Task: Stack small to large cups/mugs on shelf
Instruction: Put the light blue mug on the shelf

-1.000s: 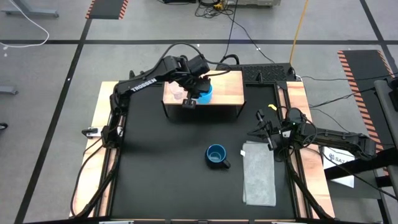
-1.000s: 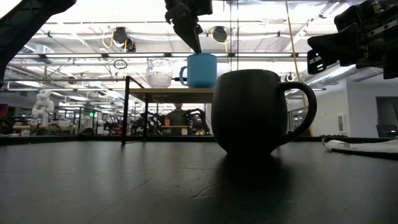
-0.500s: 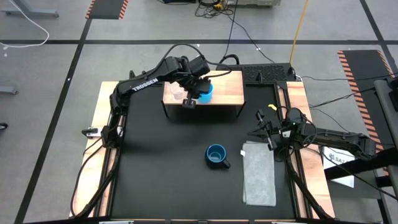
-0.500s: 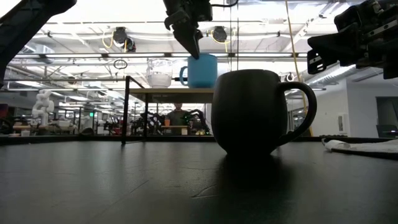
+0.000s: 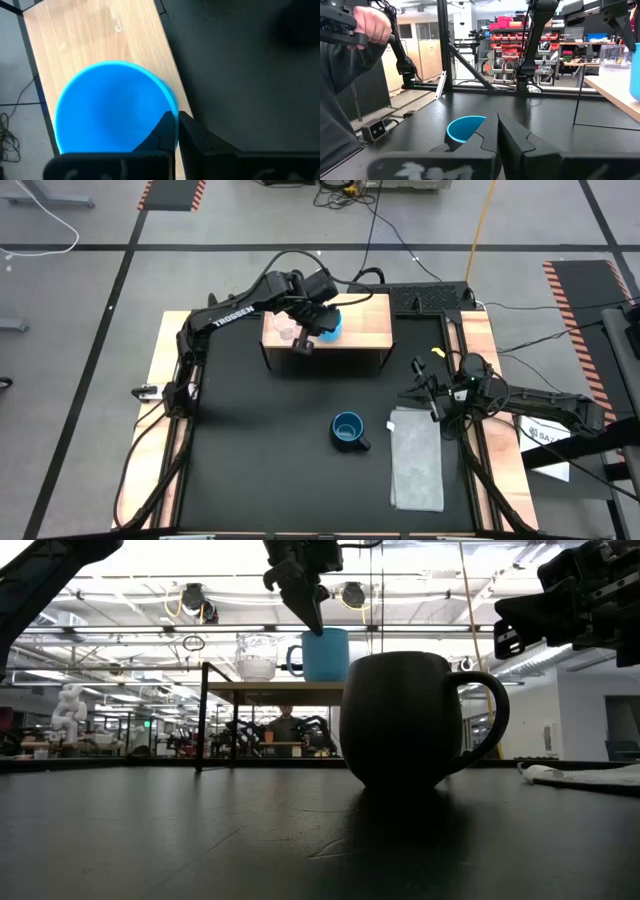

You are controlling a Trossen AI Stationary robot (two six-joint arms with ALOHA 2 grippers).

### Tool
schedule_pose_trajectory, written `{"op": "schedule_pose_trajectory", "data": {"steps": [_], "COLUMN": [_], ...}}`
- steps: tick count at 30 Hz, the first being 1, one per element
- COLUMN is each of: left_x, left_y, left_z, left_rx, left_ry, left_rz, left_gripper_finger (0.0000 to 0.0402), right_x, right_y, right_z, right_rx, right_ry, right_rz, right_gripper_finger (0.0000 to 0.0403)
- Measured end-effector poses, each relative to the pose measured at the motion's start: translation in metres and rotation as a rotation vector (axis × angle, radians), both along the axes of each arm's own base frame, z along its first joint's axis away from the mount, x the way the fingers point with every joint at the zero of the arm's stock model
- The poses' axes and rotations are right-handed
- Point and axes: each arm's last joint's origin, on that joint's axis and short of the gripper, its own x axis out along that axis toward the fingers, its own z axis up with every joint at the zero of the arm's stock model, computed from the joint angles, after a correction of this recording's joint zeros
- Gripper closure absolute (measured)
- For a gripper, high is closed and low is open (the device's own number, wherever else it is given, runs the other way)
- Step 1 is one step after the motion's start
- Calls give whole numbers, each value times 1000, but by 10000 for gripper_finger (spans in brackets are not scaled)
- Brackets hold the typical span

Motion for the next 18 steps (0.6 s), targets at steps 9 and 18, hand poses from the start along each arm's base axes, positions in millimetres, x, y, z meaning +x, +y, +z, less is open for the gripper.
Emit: {"op": "schedule_pose_trajectory", "data": {"steps": [9, 18], "left_x": [0, -7], "left_y": [0, 9], "left_z": [0, -1], "left_rx": [-9, 3], "left_ry": [-7, 39], "left_rz": [-19, 28], "left_gripper_finger": [397, 398], "right_x": [0, 0], "right_y": [0, 0], "right_z": [0, 1], "right_rx": [-3, -8], "right_ry": [-1, -15], "right_rz": [0, 0], "right_gripper_finger": [403, 403]}}
